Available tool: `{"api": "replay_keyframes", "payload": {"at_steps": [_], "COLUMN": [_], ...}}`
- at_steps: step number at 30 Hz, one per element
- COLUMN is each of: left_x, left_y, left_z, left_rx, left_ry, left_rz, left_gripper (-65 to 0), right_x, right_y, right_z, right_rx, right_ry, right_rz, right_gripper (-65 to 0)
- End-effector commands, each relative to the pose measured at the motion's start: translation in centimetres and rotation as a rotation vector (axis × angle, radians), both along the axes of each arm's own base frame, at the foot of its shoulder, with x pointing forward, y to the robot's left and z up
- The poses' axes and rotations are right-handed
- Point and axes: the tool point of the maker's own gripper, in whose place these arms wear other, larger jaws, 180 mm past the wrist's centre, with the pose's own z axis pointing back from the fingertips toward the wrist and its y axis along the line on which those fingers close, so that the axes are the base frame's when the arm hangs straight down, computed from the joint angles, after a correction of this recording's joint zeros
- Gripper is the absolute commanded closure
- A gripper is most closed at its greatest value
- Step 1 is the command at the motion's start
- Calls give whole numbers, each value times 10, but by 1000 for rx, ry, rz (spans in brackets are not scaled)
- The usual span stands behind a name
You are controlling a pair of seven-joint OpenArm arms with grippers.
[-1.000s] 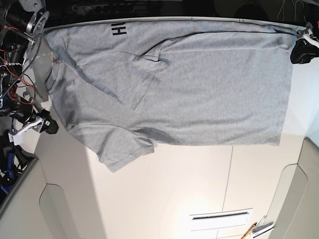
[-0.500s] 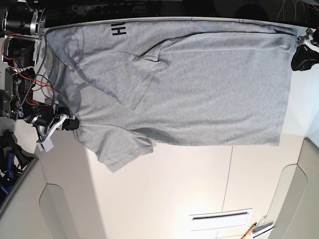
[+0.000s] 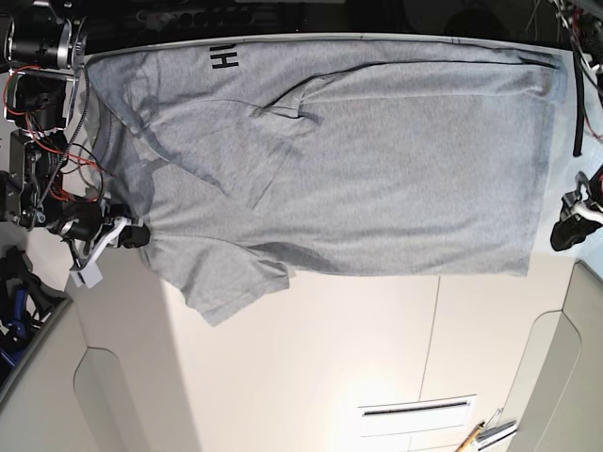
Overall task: Fold the T-shirt properly
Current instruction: 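Move both grippers to the hem corners and grasp them, then fold the hem up over the shirt toward the collar with both grippers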
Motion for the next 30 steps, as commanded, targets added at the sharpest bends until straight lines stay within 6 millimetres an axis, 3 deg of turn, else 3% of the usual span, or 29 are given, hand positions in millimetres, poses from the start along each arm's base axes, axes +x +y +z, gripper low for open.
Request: {"api": "replay_keyframes", "payload": {"at_steps": [1, 4, 7, 11, 14, 18, 23, 27, 30], "left_x": [21, 51, 68, 63, 47, 35, 43, 53, 59], "left_y": [9, 18, 40, 75, 85, 68, 23, -4, -6], "left_z": [20, 7, -6, -20, -36, -64, -90, -97, -94], "left_rx": [-10, -91, -144, -161, -157, -182, -252, -282, -275], "left_ry": [-61, -21, 19, 57, 104, 153, 174, 176, 171], "left_rz": [11, 53, 138, 260, 296, 284, 242, 209, 199], "left_gripper": [-269, -269, -270, -303, -332, -332, -332, -331, -331], "right_x": [-5, -5, -5, -5, -4, -3, -3, -3, -3], "right_y": [-12, -12, -12, -12, -12, -10, -10, -10, -10], "right_z": [-4, -4, -4, -4, -4, -2, -2, -2, -2], "right_rx": [-66, -67, -66, -65, -65, -47, -48, -49, -49], "right_ry": [42, 43, 42, 42, 41, 33, 33, 34, 34], "right_rz": [11, 11, 11, 11, 10, 6, 6, 6, 6], "right_gripper": [0, 0, 0, 0, 0, 0, 0, 0, 0]}}
